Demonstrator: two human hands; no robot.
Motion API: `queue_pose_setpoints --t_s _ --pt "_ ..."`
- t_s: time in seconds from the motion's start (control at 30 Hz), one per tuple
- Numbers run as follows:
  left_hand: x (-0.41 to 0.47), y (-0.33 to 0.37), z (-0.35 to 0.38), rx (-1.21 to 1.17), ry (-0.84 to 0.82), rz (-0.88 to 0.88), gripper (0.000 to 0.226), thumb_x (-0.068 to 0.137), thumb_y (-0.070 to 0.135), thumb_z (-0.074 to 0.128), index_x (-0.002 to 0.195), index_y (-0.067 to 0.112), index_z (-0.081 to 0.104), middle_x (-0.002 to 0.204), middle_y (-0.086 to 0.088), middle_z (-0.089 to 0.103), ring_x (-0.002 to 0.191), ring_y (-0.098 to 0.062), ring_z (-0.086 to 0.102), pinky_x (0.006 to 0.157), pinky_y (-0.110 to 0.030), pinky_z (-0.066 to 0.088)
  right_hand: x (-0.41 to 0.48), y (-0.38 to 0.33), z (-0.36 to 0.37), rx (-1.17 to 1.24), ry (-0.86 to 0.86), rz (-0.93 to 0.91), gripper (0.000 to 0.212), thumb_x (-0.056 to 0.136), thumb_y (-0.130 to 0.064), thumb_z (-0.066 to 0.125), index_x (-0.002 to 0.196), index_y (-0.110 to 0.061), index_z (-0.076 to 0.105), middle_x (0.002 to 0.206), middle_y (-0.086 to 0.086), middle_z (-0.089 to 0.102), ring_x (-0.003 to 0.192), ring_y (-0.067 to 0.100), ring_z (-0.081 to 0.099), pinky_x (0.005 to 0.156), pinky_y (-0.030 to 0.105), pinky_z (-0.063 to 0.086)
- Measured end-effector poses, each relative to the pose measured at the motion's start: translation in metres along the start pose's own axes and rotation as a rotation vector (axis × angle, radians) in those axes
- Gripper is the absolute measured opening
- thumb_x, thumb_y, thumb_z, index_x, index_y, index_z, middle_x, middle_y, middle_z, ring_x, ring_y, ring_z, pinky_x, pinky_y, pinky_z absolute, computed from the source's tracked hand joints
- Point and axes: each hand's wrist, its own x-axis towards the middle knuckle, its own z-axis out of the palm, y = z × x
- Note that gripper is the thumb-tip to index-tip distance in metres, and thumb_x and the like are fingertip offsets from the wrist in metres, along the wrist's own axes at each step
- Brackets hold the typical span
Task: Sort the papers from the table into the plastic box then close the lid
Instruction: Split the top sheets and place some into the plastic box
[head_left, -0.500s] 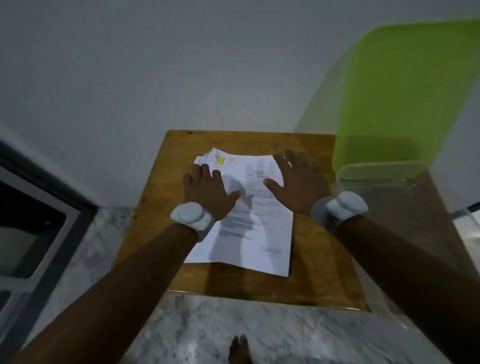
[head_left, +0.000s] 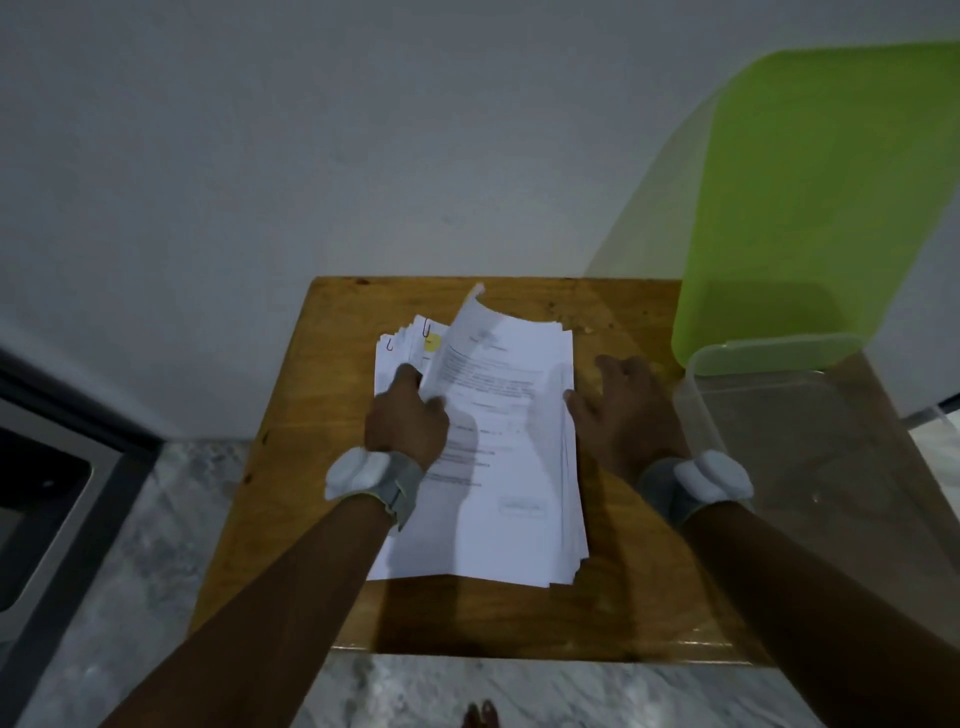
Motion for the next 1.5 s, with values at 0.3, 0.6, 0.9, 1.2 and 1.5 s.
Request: queue_pose_setpoints --t_s 0.3,0.6,0.9,1.2,1.5 --pt "0.022 -0.008 -0.073 -0.125 0.151 0.142 0.032 0.081 0.027 0.071 0.110 0.017 0.061 0.107 -0.007 0.070 0.086 -0.024 0.062 0.073 -0.029 0.046 -0.024 -0.030 0.028 0.523 -0.270 0.454 0.068 0.064 -0.047 0.086 0.113 -0.009 0.059 0.116 0.008 0.068 0.101 0.028 0.066 0.082 0.039 0.056" --pt "-0.003 0.000 -0.085 -0.106 0.122 0.171 0.025 0.085 0.021 0.058 0.109 0.013 0.058 0.100 -0.007 0.067 0.078 -0.020 0.054 0.069 -0.029 0.042 -0.022 -0.007 0.007 0.506 -0.111 0.316 0.039 0.093 -0.013 0.061 0.131 -0.008 0.056 0.133 0.012 0.062 0.121 0.035 0.058 0.103 0.037 0.044" --pt "-0.030 0.082 -0.106 -0.094 0.180 0.245 0.016 0.086 0.013 0.052 0.102 0.015 0.054 0.089 0.000 0.059 0.071 -0.018 0.053 0.062 -0.026 0.039 -0.002 0.017 -0.078 0.591 0.017 0.340 0.022 0.089 -0.017 0.060 0.105 -0.010 0.074 0.102 0.013 0.075 0.094 0.035 0.067 0.078 0.031 0.048" --pt "-0.088 0.173 -0.095 -0.115 0.269 0.294 0.012 0.086 0.017 0.051 0.098 0.016 0.054 0.086 0.002 0.061 0.064 -0.009 0.054 0.053 -0.020 0.036 -0.008 0.123 -0.200 0.575 0.110 0.392 0.024 0.084 -0.021 0.065 0.103 -0.013 0.076 0.104 0.012 0.075 0.097 0.034 0.067 0.088 0.038 0.054" --pt "-0.150 0.253 -0.012 -0.025 0.233 0.337 0.010 0.086 0.023 0.050 0.095 0.023 0.048 0.087 -0.004 0.063 0.078 -0.031 0.063 0.066 -0.037 0.053 -0.049 0.239 -0.258 0.517 0.073 0.397 0.019 0.083 -0.021 0.059 0.092 -0.018 0.075 0.091 0.011 0.074 0.086 0.035 0.068 0.084 0.042 0.058"
